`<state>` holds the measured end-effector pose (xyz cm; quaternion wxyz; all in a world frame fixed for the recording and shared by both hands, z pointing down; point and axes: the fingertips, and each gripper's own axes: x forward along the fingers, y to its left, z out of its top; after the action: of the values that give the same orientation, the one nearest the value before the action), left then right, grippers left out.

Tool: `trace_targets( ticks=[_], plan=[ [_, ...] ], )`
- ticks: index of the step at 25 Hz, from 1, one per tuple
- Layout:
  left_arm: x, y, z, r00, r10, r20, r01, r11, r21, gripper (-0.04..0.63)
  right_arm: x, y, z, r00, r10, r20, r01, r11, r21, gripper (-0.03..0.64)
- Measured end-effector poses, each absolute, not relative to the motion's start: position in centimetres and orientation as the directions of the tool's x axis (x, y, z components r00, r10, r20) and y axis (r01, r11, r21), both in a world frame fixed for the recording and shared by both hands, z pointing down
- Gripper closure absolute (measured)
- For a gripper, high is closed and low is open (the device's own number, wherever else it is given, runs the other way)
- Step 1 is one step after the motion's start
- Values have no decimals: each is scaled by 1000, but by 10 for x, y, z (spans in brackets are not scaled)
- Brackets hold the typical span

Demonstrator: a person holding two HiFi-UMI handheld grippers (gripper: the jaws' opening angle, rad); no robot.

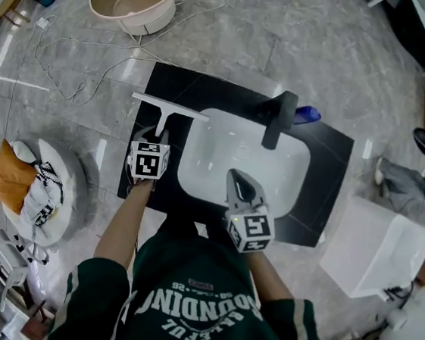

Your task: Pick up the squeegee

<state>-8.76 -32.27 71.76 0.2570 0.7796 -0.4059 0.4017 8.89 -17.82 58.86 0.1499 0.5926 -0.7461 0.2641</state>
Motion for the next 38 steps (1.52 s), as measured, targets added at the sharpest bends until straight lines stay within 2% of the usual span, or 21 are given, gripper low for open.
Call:
trace_targets(
  ticks=[16, 30, 38],
  plan=[
    [-92, -308, 635, 353, -548, 758, -869, -492, 49, 512, 92, -189, 558, -300, -837, 458, -953, 241, -184, 617],
    [-116, -299, 506, 372, -731, 572, -902, -430, 38, 512, 95, -217, 503, -350, -872, 342, -937, 331, -114, 617],
    [-121, -281, 458, 389, -791, 472, -901, -434, 16, 512, 99, -223, 473, -334, -900, 280, -943, 320, -96, 617]
  ],
)
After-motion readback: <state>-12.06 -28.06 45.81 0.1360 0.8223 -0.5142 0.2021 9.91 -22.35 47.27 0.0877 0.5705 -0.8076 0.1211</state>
